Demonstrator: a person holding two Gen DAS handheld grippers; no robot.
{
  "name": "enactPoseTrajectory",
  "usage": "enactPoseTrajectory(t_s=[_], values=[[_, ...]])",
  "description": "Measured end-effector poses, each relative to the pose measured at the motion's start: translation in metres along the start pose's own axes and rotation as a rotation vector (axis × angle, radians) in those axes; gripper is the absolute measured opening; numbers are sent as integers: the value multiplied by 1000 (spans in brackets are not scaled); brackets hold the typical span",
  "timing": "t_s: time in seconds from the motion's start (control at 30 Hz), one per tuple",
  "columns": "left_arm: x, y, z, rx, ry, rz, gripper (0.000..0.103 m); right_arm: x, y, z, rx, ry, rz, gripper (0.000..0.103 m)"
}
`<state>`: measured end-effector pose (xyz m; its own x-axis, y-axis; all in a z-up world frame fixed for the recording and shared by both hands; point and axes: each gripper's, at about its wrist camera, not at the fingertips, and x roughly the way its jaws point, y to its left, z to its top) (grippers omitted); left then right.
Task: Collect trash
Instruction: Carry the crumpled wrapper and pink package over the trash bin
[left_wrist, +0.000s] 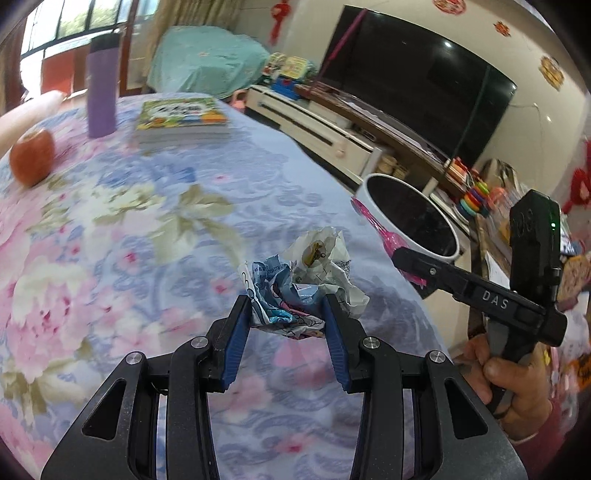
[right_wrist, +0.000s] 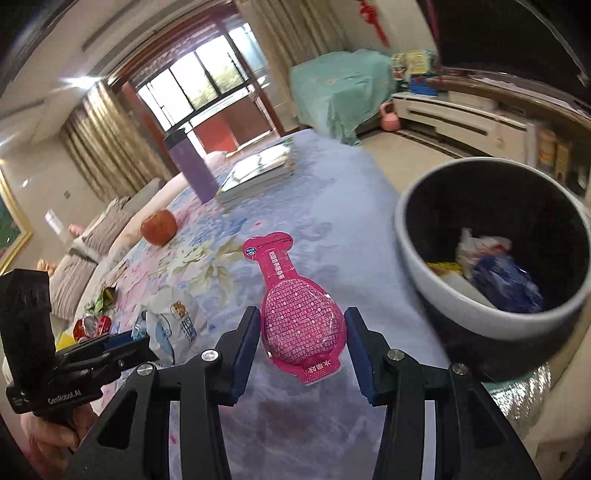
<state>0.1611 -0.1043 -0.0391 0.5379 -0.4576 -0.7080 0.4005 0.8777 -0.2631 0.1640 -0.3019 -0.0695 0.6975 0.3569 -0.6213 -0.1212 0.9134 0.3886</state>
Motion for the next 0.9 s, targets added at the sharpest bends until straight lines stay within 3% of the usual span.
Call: enactPoseTrajectory(t_s=[0.37, 0.9], values=[[17, -44, 13, 93, -4, 4, 39, -32, -30, -8, 67, -62, -21, 47], [32, -79, 29, 161, -15, -12, 39, -60, -57, -6, 100, -119, -59, 47]])
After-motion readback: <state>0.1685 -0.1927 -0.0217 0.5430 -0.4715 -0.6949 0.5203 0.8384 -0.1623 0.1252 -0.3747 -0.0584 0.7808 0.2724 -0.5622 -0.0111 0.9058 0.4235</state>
